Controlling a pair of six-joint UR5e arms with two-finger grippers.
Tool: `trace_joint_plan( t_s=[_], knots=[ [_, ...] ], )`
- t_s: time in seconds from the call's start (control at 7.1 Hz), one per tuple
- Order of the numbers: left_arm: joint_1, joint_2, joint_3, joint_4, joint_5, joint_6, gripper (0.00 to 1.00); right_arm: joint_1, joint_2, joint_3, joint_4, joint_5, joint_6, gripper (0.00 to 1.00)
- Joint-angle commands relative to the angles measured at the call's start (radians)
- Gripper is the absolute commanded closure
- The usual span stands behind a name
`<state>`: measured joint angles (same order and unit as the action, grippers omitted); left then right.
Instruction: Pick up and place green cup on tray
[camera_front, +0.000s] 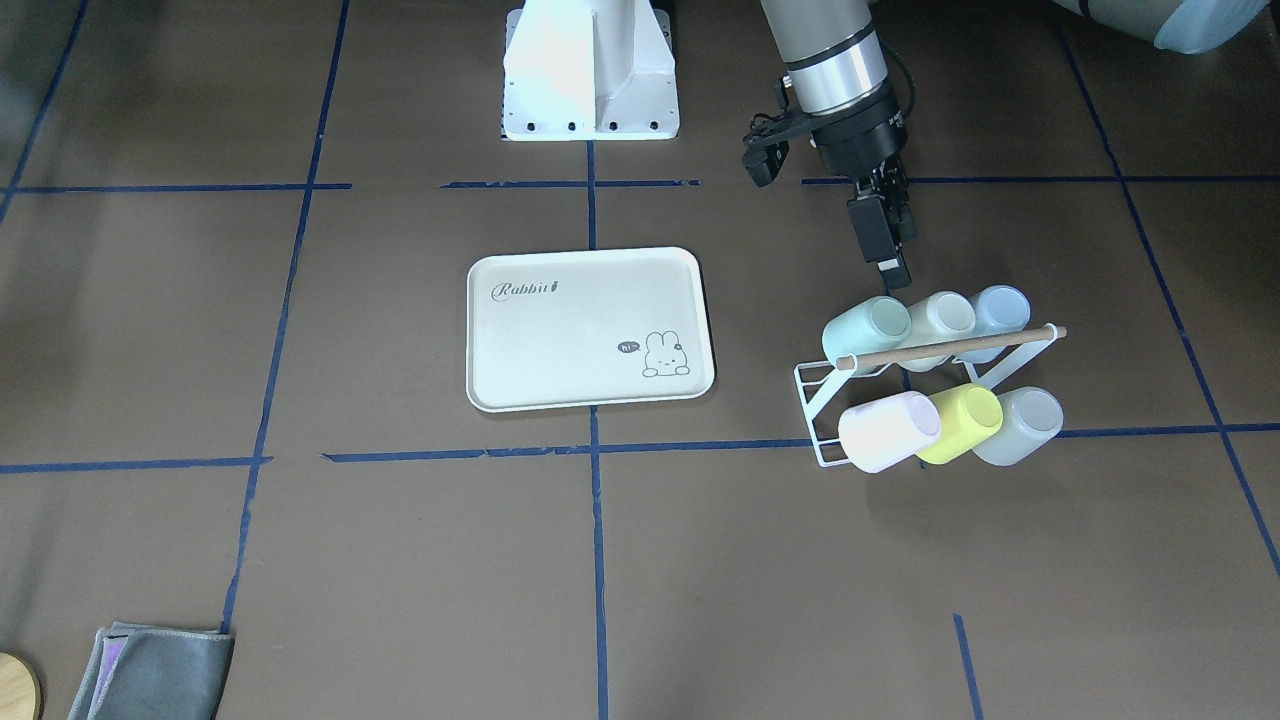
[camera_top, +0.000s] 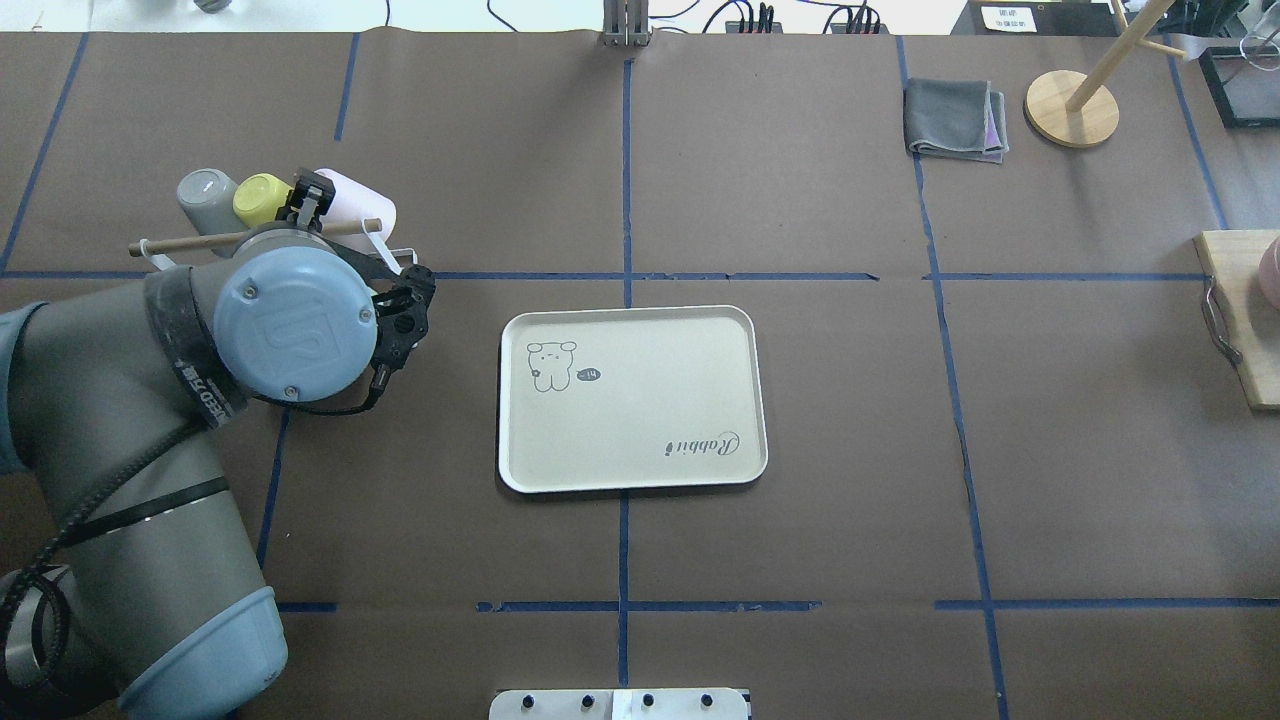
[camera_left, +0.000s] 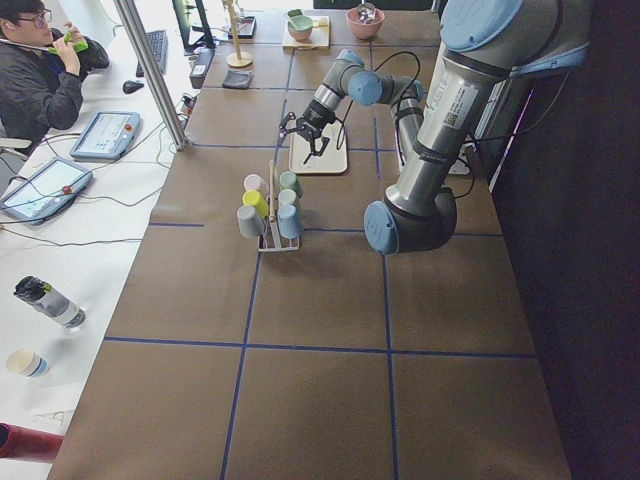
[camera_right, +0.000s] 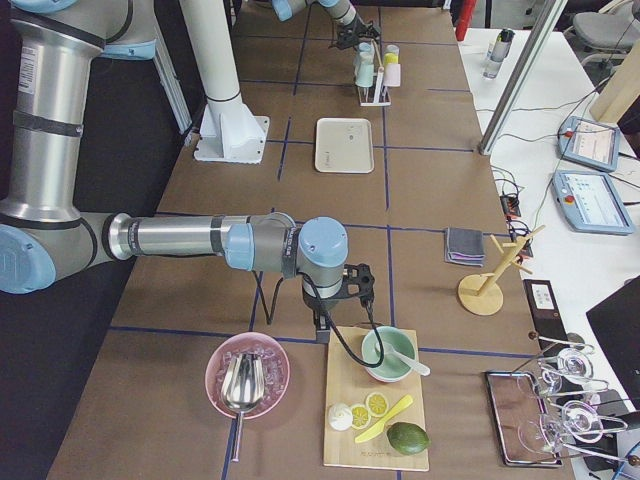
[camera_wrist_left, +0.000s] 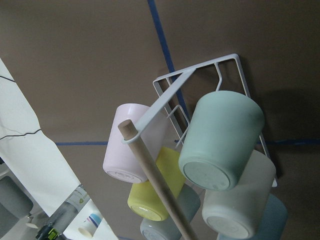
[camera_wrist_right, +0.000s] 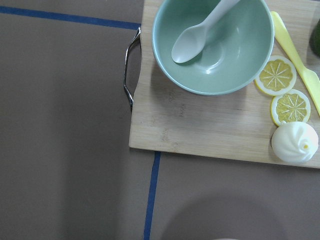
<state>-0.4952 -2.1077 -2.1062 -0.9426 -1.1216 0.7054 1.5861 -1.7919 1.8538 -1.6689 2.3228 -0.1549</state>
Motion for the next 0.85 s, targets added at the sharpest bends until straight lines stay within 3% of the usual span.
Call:
trace_joint_plan(
  t_s=[0.0,0.28,0.7],
  knots=[
    [0.056,-0.003,0.008,0.048,0.052,0.074,0.00,0.000,-0.003,-0.005,0.000,0.000,0.000,0.00],
    [0.072,0.000,0.026,0.047,0.054,0.074,0.00,0.000,-0.003,-0.019,0.000,0.001,-0.002,0.00],
    [0.110,-0.006,0.123,0.042,0.132,0.069,0.00,0.000,-0.007,-0.048,0.008,0.001,-0.009,0.00]
  ],
)
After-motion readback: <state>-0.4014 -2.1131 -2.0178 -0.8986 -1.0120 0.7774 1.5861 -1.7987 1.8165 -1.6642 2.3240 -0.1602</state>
